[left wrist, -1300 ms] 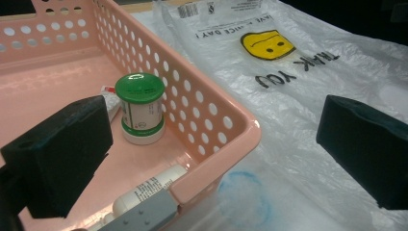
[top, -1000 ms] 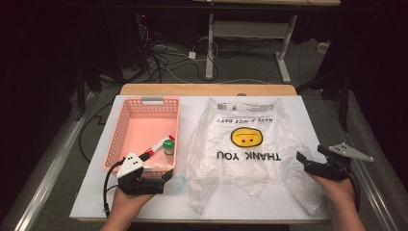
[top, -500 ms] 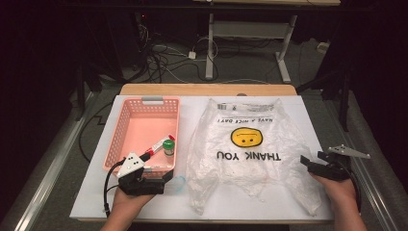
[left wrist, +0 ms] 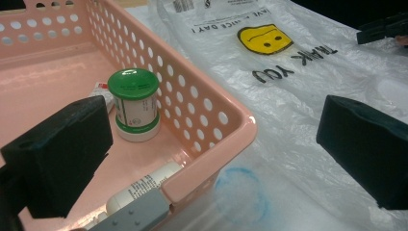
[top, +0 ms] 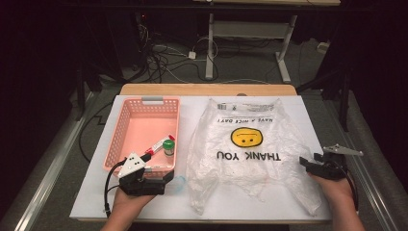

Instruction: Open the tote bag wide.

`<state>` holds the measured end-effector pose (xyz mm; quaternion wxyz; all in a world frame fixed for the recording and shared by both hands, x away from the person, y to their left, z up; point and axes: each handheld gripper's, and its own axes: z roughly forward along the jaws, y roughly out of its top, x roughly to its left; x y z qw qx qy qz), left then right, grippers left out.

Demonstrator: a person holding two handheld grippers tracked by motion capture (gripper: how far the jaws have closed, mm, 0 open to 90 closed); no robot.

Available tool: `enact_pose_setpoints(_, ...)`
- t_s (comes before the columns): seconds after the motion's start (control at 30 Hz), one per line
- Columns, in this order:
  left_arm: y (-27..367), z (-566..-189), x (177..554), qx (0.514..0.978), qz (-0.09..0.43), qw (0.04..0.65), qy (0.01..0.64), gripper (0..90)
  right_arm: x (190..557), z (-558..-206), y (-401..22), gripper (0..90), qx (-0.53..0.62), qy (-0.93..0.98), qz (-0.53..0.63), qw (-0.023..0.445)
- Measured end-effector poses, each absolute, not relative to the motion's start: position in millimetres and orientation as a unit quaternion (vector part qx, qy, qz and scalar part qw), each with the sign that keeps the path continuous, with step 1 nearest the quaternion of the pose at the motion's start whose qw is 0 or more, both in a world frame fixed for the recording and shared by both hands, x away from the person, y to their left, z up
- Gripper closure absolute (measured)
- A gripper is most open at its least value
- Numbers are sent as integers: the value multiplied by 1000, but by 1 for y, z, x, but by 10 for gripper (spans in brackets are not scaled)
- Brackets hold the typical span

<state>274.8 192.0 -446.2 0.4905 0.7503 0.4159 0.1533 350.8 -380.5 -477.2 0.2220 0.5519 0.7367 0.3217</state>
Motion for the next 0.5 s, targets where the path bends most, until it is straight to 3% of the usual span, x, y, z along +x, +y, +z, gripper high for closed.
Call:
enact_pose_setpoints(0.27, 192, -447, 275, 750, 150, 489, 420, 0, 350, -477, -375, 501, 544, 746, 303, 235)
enact_pose_setpoints(0.5, 192, -448, 275, 749, 148, 489, 423, 0, 350, -477, -375, 660, 545, 744, 302, 240)
